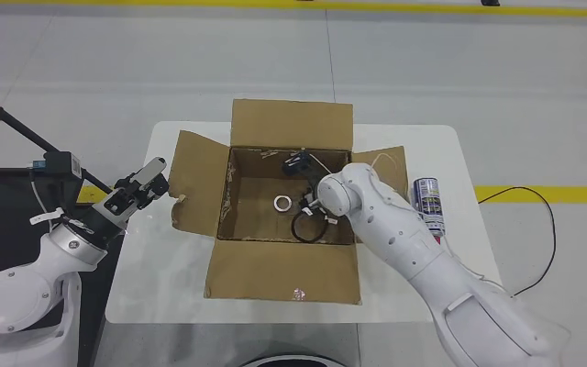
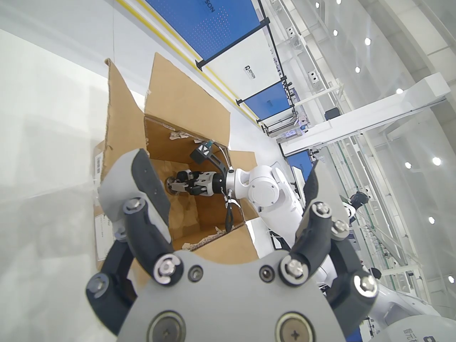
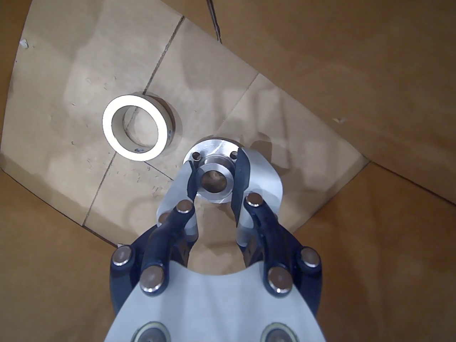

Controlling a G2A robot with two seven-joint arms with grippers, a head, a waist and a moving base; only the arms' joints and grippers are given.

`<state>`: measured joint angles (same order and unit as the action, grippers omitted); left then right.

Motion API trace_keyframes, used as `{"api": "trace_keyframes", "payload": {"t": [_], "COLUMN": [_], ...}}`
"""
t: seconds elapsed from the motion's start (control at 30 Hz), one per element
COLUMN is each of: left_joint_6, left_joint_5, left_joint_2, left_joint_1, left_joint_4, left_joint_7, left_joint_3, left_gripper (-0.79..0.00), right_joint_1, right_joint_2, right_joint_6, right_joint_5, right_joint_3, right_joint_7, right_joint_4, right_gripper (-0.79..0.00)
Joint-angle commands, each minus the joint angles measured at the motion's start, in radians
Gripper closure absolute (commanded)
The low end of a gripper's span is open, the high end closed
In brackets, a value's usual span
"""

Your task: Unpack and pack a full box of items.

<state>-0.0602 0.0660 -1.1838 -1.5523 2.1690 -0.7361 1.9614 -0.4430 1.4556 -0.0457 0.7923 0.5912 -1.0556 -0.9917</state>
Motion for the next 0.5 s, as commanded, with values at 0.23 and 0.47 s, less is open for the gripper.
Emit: {"api": "trace_keyframes", "payload": {"t": [0.23, 0.47], "left_joint_6": [0.0, 0.0], "left_joint_5": [0.0, 0.0], "left_joint_2": [0.0, 0.0], "left_joint_1": [0.0, 0.0], "left_joint_4": [0.0, 0.0], "left_joint_7": [0.0, 0.0], "left_joint_3": [0.0, 0.0], "left_gripper": [-0.785, -0.785], "right_joint_1": [0.011, -0.016], "right_joint_2": [0.006, -0.019], "right_joint_6": [0.014, 0.075], "right_joint_5": [0.001, -0.061], "right_joint_3": [0.032, 0.123], "right_joint_7": [-0.005, -0.036], "right_joint_4": [-0.014, -0.106], "right_gripper": [0.0, 0.0]}}
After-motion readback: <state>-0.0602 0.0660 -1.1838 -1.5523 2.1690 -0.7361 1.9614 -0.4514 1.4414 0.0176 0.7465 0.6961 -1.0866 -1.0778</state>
